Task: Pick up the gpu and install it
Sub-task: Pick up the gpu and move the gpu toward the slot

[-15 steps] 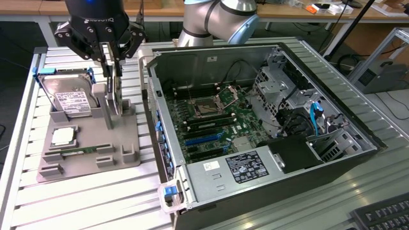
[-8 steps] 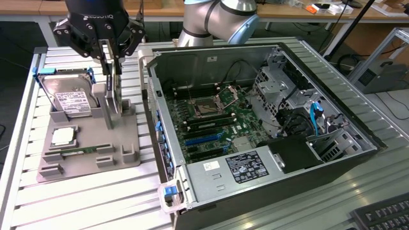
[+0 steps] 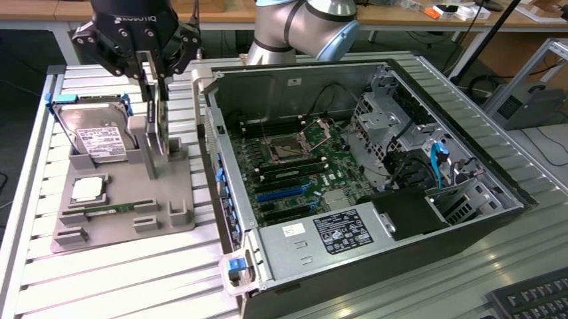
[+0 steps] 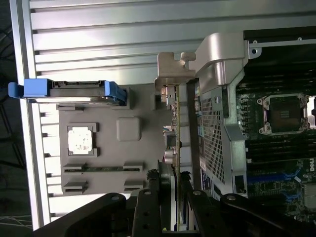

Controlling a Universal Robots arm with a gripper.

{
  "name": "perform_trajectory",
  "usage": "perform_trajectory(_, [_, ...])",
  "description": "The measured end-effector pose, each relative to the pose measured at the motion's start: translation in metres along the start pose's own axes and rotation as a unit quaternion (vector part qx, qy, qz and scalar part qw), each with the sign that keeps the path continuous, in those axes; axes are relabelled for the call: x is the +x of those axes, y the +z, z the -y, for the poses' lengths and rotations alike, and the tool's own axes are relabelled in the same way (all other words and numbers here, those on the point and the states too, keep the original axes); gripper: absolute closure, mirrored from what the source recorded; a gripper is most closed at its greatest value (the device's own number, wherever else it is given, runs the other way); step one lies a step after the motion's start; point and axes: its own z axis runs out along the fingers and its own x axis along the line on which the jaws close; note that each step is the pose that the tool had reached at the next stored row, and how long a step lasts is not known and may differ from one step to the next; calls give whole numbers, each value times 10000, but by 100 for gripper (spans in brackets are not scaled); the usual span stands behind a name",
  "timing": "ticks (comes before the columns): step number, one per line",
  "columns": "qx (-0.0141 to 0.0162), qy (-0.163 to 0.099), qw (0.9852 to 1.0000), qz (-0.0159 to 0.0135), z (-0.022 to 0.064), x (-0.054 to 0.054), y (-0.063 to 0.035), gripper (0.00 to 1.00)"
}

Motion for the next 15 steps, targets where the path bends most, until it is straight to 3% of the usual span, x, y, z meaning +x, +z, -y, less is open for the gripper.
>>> perform_trajectory(15, [0,0,10000,0,-3,-2,-80,73])
